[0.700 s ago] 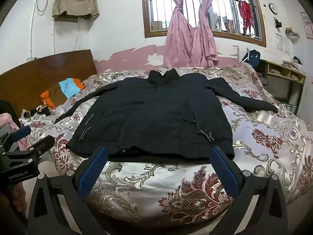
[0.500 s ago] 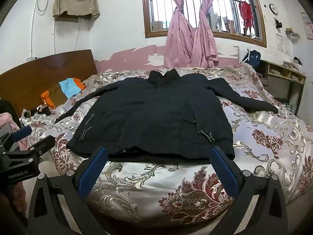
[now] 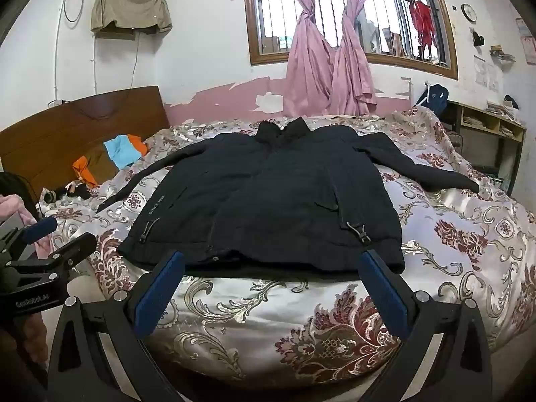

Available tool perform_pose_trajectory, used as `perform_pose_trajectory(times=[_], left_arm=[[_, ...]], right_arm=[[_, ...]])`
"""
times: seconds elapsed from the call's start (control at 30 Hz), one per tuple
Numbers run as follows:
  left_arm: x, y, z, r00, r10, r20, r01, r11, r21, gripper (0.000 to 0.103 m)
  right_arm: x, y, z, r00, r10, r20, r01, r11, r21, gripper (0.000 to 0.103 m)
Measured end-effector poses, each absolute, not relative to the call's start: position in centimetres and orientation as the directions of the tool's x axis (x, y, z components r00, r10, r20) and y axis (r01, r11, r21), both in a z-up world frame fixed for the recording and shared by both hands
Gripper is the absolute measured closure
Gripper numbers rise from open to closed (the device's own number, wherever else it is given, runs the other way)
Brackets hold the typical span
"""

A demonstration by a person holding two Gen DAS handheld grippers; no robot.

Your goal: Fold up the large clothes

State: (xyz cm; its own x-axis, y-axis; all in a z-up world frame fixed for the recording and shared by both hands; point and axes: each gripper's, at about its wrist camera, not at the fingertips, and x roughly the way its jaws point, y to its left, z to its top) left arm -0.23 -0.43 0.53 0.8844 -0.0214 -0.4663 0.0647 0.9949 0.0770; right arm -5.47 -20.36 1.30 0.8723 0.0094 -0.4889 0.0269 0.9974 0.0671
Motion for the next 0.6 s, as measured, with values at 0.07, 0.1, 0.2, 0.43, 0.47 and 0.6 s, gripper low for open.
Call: perform_pose_trajectory(times=[0.07, 0.1, 0.2, 0.43, 0.47, 0.6], left_arm=[[-0.28, -0.32, 0.42, 0.885, -0.023, -0.464, 0.065, 0.995, 0.075, 0.0], [-0.3, -0.32, 0.47, 0.885, -0.022, -0.464, 0.064, 0.995, 0.074, 0.0], [-0.33, -0.32, 0.43, 0.886, -0.026, -0.463, 0.066, 0.995, 0.072, 0.0], [-0.33, -0.31, 0.51, 0.886, -0.032, -0.462, 0.072, 0.995, 0.068, 0.0], [-0.34, -0.32, 0.49, 0.887, -0.031, -0.461, 0.071, 0.995, 0.069, 0.0], [-0.34, -0.31, 0.55, 0.888, -0.031, -0.459, 0.07, 0.995, 0.068, 0.0]], right_arm=[[-5.5, -20.36, 1.31, 0.873, 0.01, -0.487, 0.027, 0.997, 0.068, 0.001], [-5.5, -20.36, 1.31, 0.873, 0.01, -0.487, 0.027, 0.997, 0.068, 0.001], [-5.52, -20.34, 1.3, 0.873, 0.009, -0.487, 0.028, 0.997, 0.068, 0.001], [-5.54, -20.21, 1.25, 0.873, 0.004, -0.488, 0.033, 0.997, 0.067, 0.001], [-5.62, -20.23, 1.56, 0.874, 0.005, -0.487, 0.031, 0.997, 0.066, 0.001], [-5.6, -20.25, 1.5, 0.873, 0.006, -0.487, 0.03, 0.997, 0.066, 0.001]])
